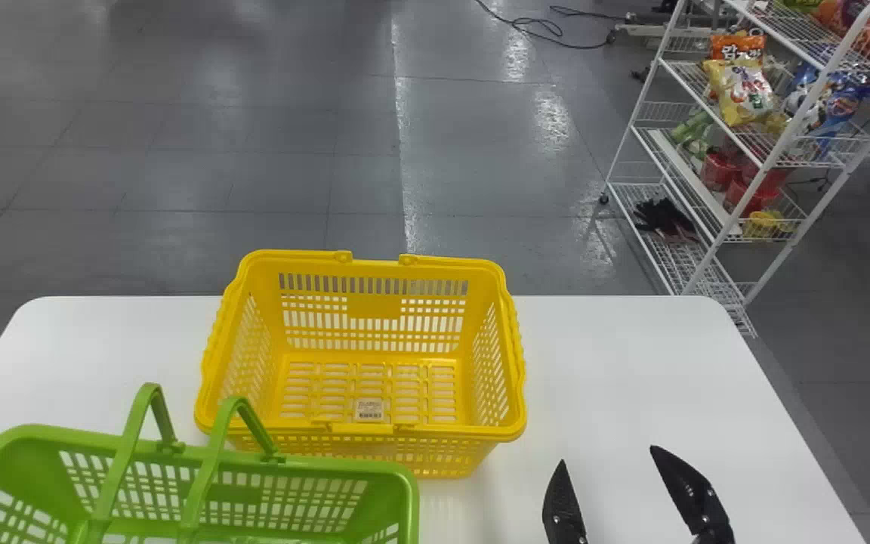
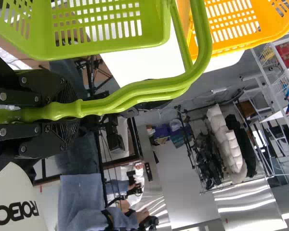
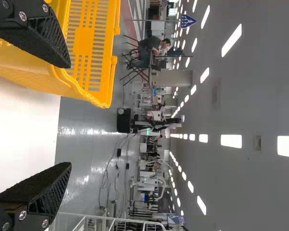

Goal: Grasp handle with right gripper to insert into left gripper then lift and swing left to center

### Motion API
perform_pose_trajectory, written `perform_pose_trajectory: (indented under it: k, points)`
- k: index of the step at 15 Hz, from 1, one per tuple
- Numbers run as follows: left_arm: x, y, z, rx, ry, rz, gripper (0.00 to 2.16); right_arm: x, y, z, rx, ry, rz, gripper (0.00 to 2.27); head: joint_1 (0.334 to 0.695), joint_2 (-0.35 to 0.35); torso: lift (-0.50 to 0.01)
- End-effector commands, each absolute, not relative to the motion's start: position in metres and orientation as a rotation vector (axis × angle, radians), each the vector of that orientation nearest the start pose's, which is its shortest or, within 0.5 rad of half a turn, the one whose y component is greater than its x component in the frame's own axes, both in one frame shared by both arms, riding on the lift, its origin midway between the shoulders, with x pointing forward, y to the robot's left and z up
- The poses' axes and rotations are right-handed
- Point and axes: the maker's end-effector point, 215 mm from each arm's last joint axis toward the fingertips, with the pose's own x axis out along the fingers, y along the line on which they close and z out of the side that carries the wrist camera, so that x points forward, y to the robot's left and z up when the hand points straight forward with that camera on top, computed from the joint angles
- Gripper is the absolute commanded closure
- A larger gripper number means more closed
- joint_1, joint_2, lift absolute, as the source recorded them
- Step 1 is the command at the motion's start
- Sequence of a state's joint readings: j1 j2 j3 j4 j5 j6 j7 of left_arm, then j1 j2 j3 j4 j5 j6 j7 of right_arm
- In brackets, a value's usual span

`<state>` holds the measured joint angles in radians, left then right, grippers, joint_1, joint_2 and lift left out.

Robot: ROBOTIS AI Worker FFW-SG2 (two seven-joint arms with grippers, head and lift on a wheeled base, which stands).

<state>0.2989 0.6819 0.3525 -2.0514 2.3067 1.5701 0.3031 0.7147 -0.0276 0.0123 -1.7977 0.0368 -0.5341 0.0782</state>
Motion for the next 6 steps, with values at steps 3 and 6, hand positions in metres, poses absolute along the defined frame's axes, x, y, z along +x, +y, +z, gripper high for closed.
perform_pose_trajectory:
  k: [3,6]
  points:
    - [0.2273,0.1503,-0.2511,-0.765,1.131,-1.101,2.13,0.3400,-0.2008,-0.3951,-0.046,-0.045,0.124,0.08,0.695,-0.107,-0.093]
    - [0.2268,0.1498,-0.2514,-0.768,1.133,-1.103,2.13,0.3400,-0.2008,-0.3951,-0.046,-0.045,0.124,0.08,0.695,-0.108,-0.093]
